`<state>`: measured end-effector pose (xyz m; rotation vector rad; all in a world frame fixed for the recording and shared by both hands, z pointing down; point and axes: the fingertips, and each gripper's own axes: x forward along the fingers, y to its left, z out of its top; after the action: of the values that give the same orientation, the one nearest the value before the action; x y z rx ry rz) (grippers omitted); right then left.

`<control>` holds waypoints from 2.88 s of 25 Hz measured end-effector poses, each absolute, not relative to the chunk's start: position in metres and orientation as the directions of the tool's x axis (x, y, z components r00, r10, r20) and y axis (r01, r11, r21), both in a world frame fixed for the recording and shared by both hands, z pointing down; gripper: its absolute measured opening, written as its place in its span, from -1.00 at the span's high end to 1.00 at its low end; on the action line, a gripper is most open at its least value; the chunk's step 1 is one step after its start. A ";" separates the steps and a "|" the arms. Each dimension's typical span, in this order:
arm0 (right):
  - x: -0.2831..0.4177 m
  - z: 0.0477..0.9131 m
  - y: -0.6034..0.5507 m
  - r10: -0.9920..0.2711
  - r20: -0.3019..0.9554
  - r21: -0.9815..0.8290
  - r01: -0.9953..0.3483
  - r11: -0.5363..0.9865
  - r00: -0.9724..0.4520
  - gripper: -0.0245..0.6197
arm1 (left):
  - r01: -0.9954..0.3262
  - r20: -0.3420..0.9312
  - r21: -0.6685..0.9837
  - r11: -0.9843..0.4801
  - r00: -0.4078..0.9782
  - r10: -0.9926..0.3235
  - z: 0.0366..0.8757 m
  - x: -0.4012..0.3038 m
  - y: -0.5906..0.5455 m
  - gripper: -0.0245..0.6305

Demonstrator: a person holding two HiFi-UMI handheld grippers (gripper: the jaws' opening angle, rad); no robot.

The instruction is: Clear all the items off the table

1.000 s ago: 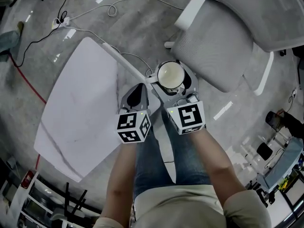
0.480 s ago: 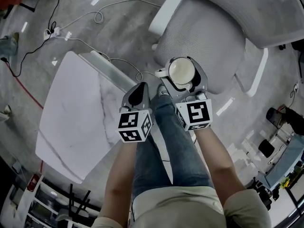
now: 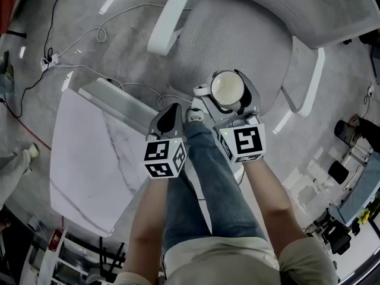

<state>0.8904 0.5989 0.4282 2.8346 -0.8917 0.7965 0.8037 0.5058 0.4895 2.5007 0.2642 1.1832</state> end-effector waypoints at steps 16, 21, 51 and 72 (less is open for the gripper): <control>0.949 0.470 0.684 -0.393 0.502 -0.053 -0.426 -0.903 0.770 -0.29 | 0.108 0.711 0.410 -0.905 0.583 0.392 0.519 0.853 0.575 0.90; 0.966 0.497 0.705 -0.367 0.523 -0.027 -0.415 -0.910 0.770 -0.29 | 0.139 0.713 0.416 -0.899 0.564 0.416 0.531 0.865 0.595 0.90; 1.012 0.586 0.718 -0.334 0.572 -0.023 -0.392 -0.920 0.749 -0.29 | 0.158 0.736 0.413 -0.897 0.522 0.431 0.568 0.876 0.610 0.90; 0.987 0.578 0.732 -0.276 0.608 -0.008 -0.342 -0.940 0.744 -0.40 | 0.138 0.718 0.417 -0.899 0.557 0.418 0.548 0.863 0.599 0.90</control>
<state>0.9872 0.7315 0.5776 2.8362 -0.5044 0.9631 0.8629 0.5989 0.5484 2.4819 0.4580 1.2658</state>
